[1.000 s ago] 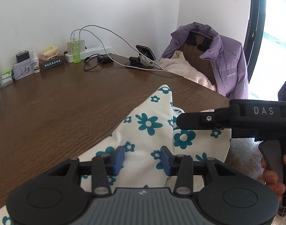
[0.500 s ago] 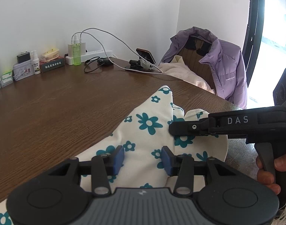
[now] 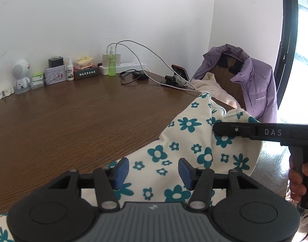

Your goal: Fold clothes

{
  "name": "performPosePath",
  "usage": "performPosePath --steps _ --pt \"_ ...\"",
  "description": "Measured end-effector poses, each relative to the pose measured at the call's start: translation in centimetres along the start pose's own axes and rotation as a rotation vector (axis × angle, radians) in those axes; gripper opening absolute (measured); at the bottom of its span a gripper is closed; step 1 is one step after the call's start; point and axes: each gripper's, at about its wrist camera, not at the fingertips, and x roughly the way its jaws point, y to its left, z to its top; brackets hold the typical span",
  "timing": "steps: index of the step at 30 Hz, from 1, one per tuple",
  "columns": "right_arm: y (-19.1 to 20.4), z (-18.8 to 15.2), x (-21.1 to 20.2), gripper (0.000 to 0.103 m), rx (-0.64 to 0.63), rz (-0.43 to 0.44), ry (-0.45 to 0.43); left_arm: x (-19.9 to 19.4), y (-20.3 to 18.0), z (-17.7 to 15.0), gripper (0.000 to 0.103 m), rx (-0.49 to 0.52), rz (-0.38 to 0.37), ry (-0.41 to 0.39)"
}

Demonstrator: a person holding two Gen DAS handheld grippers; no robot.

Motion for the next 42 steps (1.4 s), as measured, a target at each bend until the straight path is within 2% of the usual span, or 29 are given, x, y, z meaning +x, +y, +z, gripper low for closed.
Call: performPosePath --steps 6,9,12,14,15,17,20,24,28,31,34,36,38,42 --pt "2.7 0.4 -0.6 0.007 -0.153 0.005 -0.021 0.0 0.0 0.3 0.052 -0.003 -0.056 -0.025" --pt "2.8 0.4 -0.5 0.007 -0.150 0.001 -0.015 0.8 -0.7 0.8 0.052 0.021 -0.078 -0.025" --pt "1.7 0.3 -0.5 0.007 -0.082 0.004 -0.006 3.0 -2.8 1.5 0.051 0.099 -0.066 0.014" --pt "1.0 0.3 -0.5 0.008 -0.037 0.006 -0.001 3.8 -3.7 1.3 0.042 0.134 -0.067 0.041" --pt "0.2 0.2 -0.3 0.009 0.009 0.013 0.009 4.2 -4.2 1.3 0.042 0.151 -0.067 0.054" --pt "-1.9 -0.2 0.3 0.018 0.144 0.035 0.033 4.7 -4.8 1.0 0.042 0.177 -0.063 0.067" --pt "-4.6 -1.1 0.9 0.021 0.309 0.072 0.054 4.7 -5.0 0.7 0.042 0.183 -0.060 0.071" --pt "-5.7 -1.5 1.5 0.025 0.362 0.103 0.057 4.7 -4.9 0.4 0.042 0.178 -0.060 0.067" --pt "-5.9 -1.6 2.2 0.041 0.411 0.134 0.059 4.6 -4.7 0.3 0.042 0.167 -0.061 0.063" --pt "-5.7 -1.6 2.6 0.040 0.403 0.110 0.063 4.5 -4.7 0.2 0.043 0.164 -0.062 0.060" --pt "-5.7 -1.7 3.0 0.021 0.405 0.111 0.070 4.4 -4.9 0.1 0.043 0.173 -0.057 0.055" --pt "-5.4 -1.7 2.8 0.016 0.386 0.118 0.060 4.3 -4.9 0.0 0.043 0.170 -0.055 0.050" --pt "-4.6 -1.3 2.3 0.013 0.321 0.113 0.040 4.1 -4.7 -0.2 0.043 0.159 -0.060 0.041" --pt "-1.1 -0.3 1.1 0.012 0.091 0.065 0.000 3.0 -4.0 -0.3 0.047 0.113 -0.067 0.031"
